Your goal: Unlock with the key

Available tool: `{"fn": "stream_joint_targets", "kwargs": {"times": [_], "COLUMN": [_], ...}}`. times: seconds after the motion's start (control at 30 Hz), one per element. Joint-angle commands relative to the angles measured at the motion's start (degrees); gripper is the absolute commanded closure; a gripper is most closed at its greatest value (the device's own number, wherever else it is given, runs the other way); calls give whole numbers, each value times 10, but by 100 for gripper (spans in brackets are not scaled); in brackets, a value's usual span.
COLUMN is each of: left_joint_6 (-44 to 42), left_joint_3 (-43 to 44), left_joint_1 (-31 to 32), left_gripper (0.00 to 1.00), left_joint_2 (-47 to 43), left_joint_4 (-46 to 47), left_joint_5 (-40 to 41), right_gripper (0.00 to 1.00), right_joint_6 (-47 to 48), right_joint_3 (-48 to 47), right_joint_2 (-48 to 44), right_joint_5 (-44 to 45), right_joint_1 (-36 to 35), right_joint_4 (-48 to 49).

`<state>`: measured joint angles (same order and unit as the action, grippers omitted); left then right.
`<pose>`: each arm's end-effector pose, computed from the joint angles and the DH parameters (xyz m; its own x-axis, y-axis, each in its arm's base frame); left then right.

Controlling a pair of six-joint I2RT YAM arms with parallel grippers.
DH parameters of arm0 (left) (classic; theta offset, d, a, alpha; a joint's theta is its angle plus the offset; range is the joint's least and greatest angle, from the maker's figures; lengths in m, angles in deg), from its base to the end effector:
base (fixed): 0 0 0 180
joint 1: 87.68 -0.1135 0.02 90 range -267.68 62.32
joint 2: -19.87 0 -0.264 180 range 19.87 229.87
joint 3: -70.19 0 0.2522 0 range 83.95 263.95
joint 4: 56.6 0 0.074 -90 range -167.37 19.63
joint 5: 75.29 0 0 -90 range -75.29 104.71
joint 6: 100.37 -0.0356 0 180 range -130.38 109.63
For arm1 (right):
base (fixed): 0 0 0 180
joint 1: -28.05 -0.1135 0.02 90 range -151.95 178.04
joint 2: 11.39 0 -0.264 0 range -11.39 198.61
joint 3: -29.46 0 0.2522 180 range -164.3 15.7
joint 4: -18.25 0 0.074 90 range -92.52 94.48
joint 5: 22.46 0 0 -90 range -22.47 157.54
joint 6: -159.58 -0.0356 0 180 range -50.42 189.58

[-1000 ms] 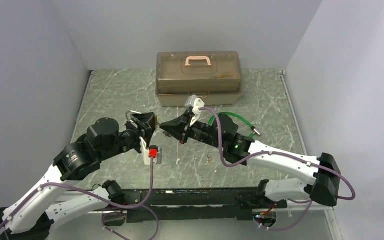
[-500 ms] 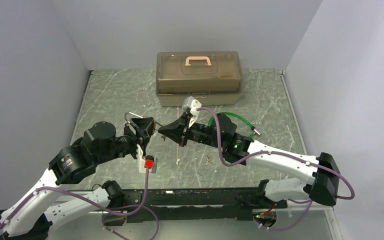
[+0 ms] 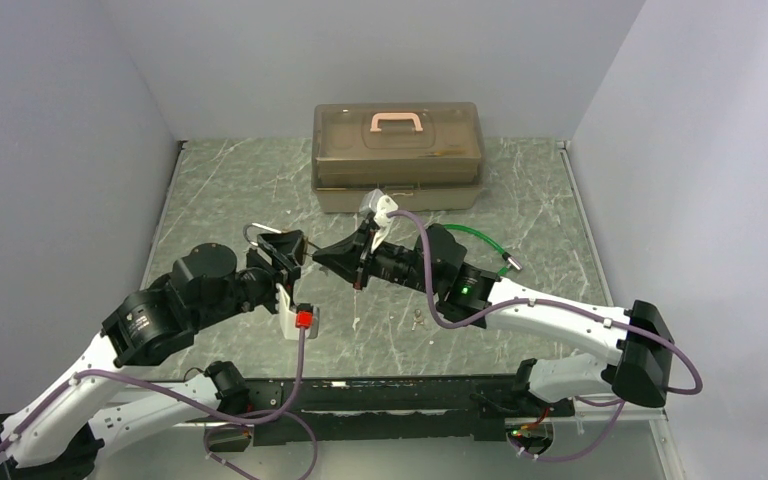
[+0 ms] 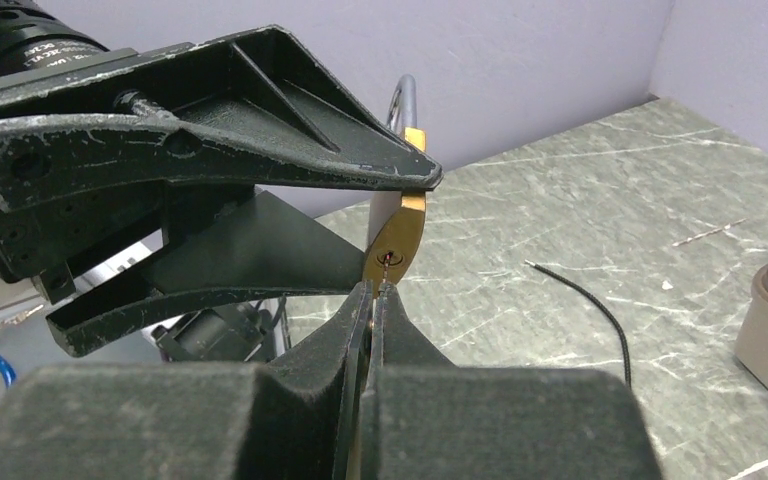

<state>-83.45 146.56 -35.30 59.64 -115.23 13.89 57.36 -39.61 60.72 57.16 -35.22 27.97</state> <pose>0.0735 -0.0963 0.3916 0.6988 0.6604 -0.2749 0.4519 -0.1097 0.8853 0.1288 0.2700 0.3640 -0.1519 0.1614 -0.9751 -0.9484 0.2542 0.1897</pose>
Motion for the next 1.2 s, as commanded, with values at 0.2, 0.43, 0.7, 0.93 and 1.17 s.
{"fn": "stream_joint_targets", "kwargs": {"times": [0.2, 0.43, 0.7, 0.93, 1.17], "left_joint_6": [-42, -60, -54, -58, -58], "left_joint_3": [4, 2, 21, 12, 9], "left_joint_1": [57, 58, 58, 58, 58], "left_gripper": [100, 100, 100, 100, 100], "left_joint_2": [37, 30, 27, 8, -2], "left_joint_4": [166, 146, 117, 109, 121], "left_joint_5": [-74, -87, -108, -132, -154], "right_gripper": [100, 100, 100, 100, 100], "right_joint_6": [-10, -7, 1, -19, -15], "right_joint_3": [-50, -42, -56, -69, -79], "right_joint_2": [33, 25, 19, 39, 51], "right_joint_5": [-11, -23, -37, -45, -45], "right_joint_1": [-45, -44, -43, -43, -44], "right_joint_4": [45, 52, 20, 32, 32]}}
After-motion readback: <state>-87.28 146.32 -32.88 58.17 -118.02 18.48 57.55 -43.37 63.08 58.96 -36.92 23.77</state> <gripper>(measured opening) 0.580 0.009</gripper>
